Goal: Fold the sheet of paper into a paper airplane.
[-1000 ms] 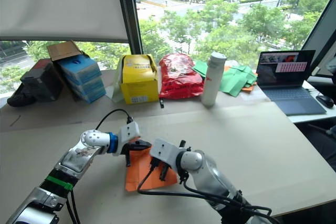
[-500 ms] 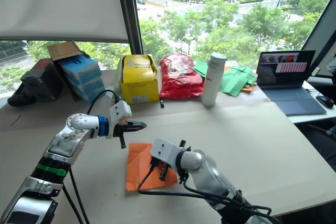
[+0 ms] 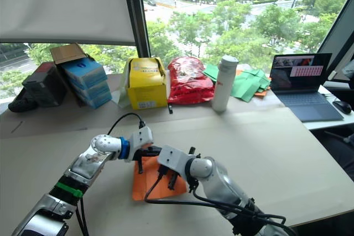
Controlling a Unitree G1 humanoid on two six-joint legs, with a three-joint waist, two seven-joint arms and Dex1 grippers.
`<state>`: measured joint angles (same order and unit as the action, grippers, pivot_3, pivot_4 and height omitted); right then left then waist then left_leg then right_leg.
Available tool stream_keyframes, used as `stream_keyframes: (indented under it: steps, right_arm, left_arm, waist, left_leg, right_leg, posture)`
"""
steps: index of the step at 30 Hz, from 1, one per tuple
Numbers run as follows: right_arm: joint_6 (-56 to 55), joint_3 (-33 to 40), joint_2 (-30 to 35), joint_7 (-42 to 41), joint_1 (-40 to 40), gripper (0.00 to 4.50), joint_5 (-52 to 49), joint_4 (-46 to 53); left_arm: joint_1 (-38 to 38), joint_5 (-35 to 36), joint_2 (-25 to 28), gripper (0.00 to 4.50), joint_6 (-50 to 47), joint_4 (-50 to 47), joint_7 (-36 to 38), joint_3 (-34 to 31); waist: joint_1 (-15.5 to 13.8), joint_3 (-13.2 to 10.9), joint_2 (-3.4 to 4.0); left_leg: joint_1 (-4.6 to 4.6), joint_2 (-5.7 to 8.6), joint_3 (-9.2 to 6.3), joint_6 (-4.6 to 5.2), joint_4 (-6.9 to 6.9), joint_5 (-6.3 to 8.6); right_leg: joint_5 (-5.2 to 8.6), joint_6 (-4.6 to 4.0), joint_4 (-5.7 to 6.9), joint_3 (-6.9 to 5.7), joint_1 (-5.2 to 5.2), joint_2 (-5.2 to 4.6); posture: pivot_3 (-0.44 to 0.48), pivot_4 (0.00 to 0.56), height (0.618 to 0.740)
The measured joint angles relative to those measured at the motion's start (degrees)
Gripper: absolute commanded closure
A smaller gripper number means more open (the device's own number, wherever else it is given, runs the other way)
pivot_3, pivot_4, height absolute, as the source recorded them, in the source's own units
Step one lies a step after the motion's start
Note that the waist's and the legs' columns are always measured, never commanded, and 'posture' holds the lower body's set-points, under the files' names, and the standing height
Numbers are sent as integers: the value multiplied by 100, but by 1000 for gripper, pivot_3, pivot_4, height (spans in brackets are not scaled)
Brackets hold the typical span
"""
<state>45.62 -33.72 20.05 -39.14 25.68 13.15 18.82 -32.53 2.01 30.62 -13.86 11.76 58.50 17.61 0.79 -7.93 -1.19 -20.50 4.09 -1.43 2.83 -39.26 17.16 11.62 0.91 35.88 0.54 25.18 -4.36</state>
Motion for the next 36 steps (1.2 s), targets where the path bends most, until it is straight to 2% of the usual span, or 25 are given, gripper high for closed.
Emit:
stream_keyframes:
  steps: [14, 17, 20, 23, 29, 36]
  right_arm:
    - [-3, -40, 58, -20, 53, 4475, 2, -21]
    - [23, 22, 63, -37, 53, 3659, -66, -20]
    - [361, 533, -129, -106, 51, 2597, -480, -17]
    - [645, 1119, -307, -208, 151, 2597, -989, 43]
    - [712, 1347, -404, -122, 412, 4477, -1361, -67]
    - [523, 1109, -507, 108, 429, 4477, -1426, -620]
  left_arm:
    - [-87, -540, -42, 4500, 870, 433, -51, 204]
    - [-87, -542, -47, 4500, 900, 444, -52, 203]
    - [-85, -541, -48, 4500, 912, 442, -51, 199]
    - [-83, -542, -48, 4500, 910, 443, -52, 192]
    - [-80, -542, -77, 4500, 908, 440, -60, 192]
    - [-69, -542, -75, 4500, 890, 420, -71, 183]
  waist:
    - [-5, 3, -4]
    - [-5, 3, -4]
    - [-7, 3, -4]
    - [-8, 3, -4]
    - [-6, 3, -4]
    - [-5, 3, -4]
  left_leg:
    - [5, 0, 0, 4, -1, 2]
    - [5, 0, 0, 5, -1, 3]
    - [1, 0, 0, 6, -3, 3]
    - [1, 0, 0, 8, -3, 4]
    - [1, 0, 0, 10, -3, 6]
    - [-1, 1, 0, 8, -4, 5]
  right_leg:
    - [0, 0, 0, 0, -7, -2]
    - [0, 0, 0, 0, -7, -2]
    - [0, 0, 0, 1, -5, -2]
    - [0, 0, 1, 2, -4, -2]
    - [0, 0, 0, 1, -4, -4]
    - [0, 1, 2, 3, -1, -4]
  posture:
    - [0, 150, 740]
    - [0, 150, 740]
    - [0, 150, 740]
    - [0, 150, 740]
    - [0, 150, 740]
    - [0, 150, 740]
